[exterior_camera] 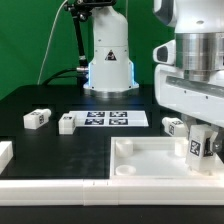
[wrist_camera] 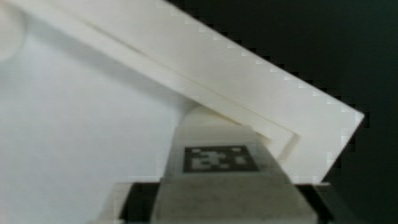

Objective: Assemble one leg

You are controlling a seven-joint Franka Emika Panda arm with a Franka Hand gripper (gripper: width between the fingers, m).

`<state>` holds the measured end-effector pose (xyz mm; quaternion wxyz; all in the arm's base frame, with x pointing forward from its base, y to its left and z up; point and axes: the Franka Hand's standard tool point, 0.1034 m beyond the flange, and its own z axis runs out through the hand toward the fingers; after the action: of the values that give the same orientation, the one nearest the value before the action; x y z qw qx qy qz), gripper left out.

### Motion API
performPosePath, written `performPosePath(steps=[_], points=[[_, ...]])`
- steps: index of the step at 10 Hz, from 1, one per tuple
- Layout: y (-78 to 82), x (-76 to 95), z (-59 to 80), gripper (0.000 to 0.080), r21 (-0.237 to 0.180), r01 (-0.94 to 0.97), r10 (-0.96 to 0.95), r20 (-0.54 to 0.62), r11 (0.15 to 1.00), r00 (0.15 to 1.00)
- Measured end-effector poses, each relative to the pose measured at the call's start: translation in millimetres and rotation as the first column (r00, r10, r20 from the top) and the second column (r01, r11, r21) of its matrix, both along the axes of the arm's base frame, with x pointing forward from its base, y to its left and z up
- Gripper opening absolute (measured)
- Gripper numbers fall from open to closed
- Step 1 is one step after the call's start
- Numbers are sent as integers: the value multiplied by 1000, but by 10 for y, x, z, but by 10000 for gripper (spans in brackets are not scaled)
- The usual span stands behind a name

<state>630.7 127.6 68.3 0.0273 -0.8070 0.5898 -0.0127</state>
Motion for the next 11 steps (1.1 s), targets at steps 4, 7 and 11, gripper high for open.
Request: performPosePath(steps=[4,7,11], points=[[-8,8,-4,365,32,113,-113,-5,993,994],[-44,28,15,626,19,-132,132,0,991,991],[-33,32,-10,648,-17,-625,623,-54,780,780]])
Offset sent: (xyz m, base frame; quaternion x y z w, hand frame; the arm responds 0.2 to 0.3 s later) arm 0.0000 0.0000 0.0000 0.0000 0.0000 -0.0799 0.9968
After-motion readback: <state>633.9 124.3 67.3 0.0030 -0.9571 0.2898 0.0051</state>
